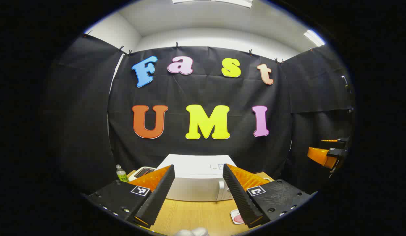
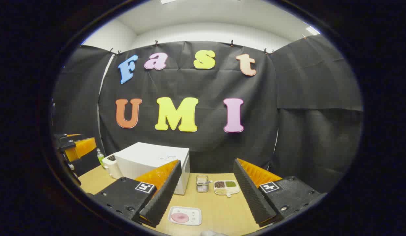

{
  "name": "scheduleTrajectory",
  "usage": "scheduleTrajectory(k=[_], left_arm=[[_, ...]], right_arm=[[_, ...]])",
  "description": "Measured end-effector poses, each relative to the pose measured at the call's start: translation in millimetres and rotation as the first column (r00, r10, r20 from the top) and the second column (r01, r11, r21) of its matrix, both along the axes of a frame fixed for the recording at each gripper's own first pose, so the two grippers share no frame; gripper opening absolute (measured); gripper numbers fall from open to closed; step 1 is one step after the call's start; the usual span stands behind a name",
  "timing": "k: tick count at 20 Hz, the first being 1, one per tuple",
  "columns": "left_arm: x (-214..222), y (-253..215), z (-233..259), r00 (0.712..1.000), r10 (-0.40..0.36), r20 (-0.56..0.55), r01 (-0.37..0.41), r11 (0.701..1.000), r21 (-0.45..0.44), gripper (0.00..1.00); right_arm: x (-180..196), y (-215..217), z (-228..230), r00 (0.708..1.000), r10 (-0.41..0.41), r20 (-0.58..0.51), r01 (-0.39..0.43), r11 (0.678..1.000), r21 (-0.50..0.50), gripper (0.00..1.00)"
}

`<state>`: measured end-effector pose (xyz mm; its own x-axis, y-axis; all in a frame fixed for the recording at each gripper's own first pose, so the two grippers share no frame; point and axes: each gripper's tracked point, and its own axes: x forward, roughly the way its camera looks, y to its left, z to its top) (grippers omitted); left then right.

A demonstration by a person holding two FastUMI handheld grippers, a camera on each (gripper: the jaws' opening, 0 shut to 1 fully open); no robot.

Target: Open the microwave oven with the left hand, put the food in, and close the microwave oven.

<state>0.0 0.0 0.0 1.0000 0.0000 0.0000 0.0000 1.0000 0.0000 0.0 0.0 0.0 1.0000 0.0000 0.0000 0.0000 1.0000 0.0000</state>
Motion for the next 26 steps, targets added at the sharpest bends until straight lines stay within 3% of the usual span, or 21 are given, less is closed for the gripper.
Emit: scheduleTrajectory(k=[1,3,4,6,7,8,9,11,12,15,24,25,26], left_arm=[[-0.9,3.7,-0.5,1.000,0.010,-0.001,-0.010,1.000,0.007,0.92],[-2.8,11.9,-1.2,1.000,0.030,0.001,-0.030,0.999,0.022,0.92],[-2.1,14.3,-2.0,0.999,0.037,-0.001,-0.037,0.999,0.024,0.81],[-1.1,19.7,-0.8,0.999,0.050,-0.001,-0.050,0.999,0.022,0.81],[-0.2,20.8,-0.4,0.999,0.055,-0.001,-0.055,0.998,0.021,0.92],[0.5,21.4,-0.6,0.998,0.058,0.001,-0.058,0.998,0.019,0.92],[1.0,22.8,-1.4,0.998,0.061,0.001,-0.061,0.998,0.020,0.81],[1.1,26.3,-2.9,0.997,0.071,-0.001,-0.071,0.997,0.024,0.81],[1.6,28.5,-3.8,0.997,0.077,-0.002,-0.077,0.997,0.026,0.92],[5.2,34.8,-9.9,0.996,0.092,-0.005,-0.092,0.996,0.022,0.92],[52.6,8.0,-61.3,0.998,0.058,0.005,-0.058,0.998,0.026,0.92],[60.5,-1.1,-73.5,0.999,0.036,-0.004,-0.036,0.999,0.015,0.92],[69.0,-11.6,-88.2,1.000,0.014,-0.016,-0.014,1.000,0.001,0.92]], right_arm=[[2.4,1.8,0.3,1.000,0.006,0.000,-0.006,1.000,0.006,1.00],[6.4,5.2,-0.1,1.000,0.015,0.000,-0.015,1.000,0.013,1.00],[8.5,6.1,0.7,1.000,0.018,-0.001,-0.018,1.000,0.012,1.00],[11.1,8.6,-0.4,1.000,0.027,-0.002,-0.027,1.000,0.007,1.00],[14.2,10.0,0.8,0.999,0.032,0.000,-0.032,0.999,0.006,1.00],[16.1,10.1,0.9,0.999,0.035,-0.001,-0.035,0.999,0.004,1.00],[17.7,10.9,0.0,0.999,0.039,-0.001,-0.039,0.999,0.005,1.00],[23.1,12.9,0.2,0.999,0.045,0.000,-0.045,0.999,0.007,1.00],[25.3,14.6,0.8,0.999,0.048,-0.001,-0.048,0.999,0.009,1.00],[28.5,19.8,1.4,0.998,0.065,0.001,-0.065,0.998,0.013,1.00],[24.1,5.8,14.1,0.998,0.059,0.001,-0.059,0.998,0.011,1.00],[24.1,4.2,15.3,0.998,0.060,-0.008,-0.060,0.998,0.016,0.92],[23.1,0.8,18.2,0.998,0.056,-0.014,-0.056,0.998,0.013,1.00]])
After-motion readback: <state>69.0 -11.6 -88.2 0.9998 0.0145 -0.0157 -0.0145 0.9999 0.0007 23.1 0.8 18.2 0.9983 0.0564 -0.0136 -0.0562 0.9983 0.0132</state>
